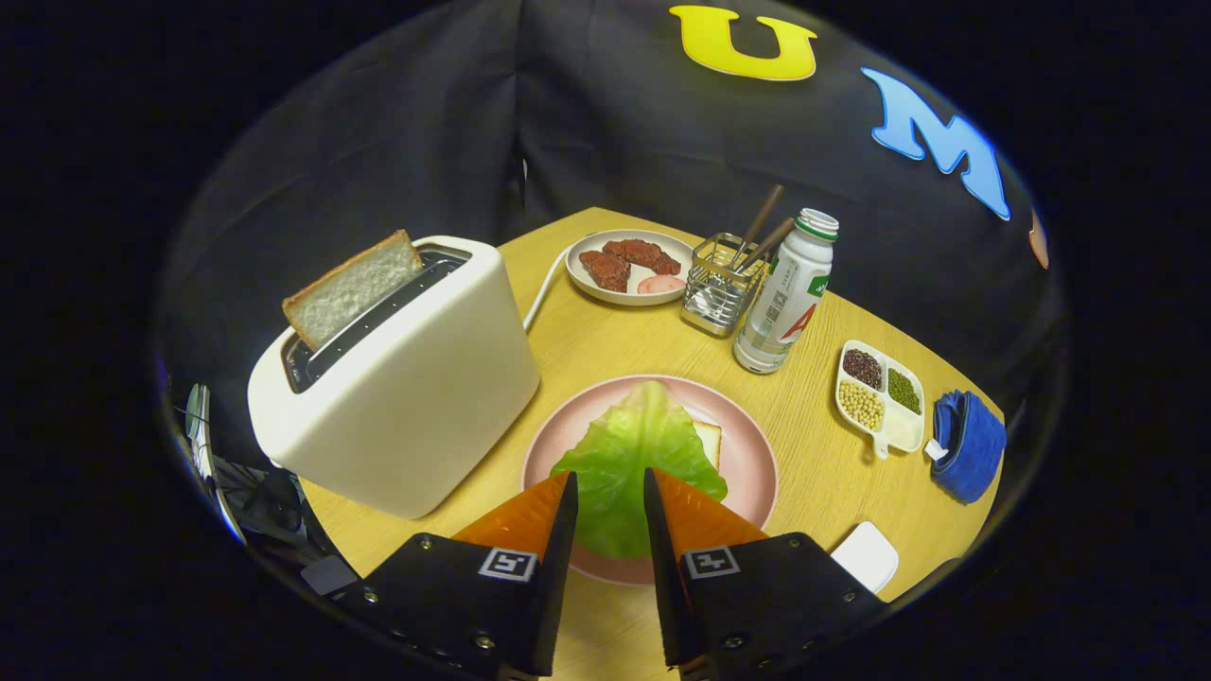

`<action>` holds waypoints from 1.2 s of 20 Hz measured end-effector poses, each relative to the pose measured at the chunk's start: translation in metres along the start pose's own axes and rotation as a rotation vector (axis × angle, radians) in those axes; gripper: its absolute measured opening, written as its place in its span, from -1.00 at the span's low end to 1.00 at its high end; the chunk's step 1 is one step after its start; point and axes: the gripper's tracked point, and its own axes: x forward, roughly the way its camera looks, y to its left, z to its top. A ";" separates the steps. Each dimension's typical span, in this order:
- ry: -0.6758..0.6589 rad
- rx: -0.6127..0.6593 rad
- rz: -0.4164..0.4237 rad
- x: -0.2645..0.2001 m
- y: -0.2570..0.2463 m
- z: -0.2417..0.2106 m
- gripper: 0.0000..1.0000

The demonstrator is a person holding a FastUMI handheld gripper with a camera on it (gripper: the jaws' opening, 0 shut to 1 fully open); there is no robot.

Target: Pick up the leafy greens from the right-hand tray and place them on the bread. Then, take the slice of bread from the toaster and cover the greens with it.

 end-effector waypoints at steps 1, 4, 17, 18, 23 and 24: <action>-0.050 0.015 -0.023 -0.007 0.001 0.002 -0.15; -0.204 0.045 -0.043 -0.027 0.017 0.011 -0.15; -0.566 0.073 -0.054 -0.085 0.125 0.034 -0.15; -0.579 0.083 -0.046 -0.087 0.132 0.039 -0.16; -0.596 0.067 -0.014 -0.077 0.183 0.063 -0.15; -0.591 0.065 -0.019 -0.069 0.191 0.066 -0.15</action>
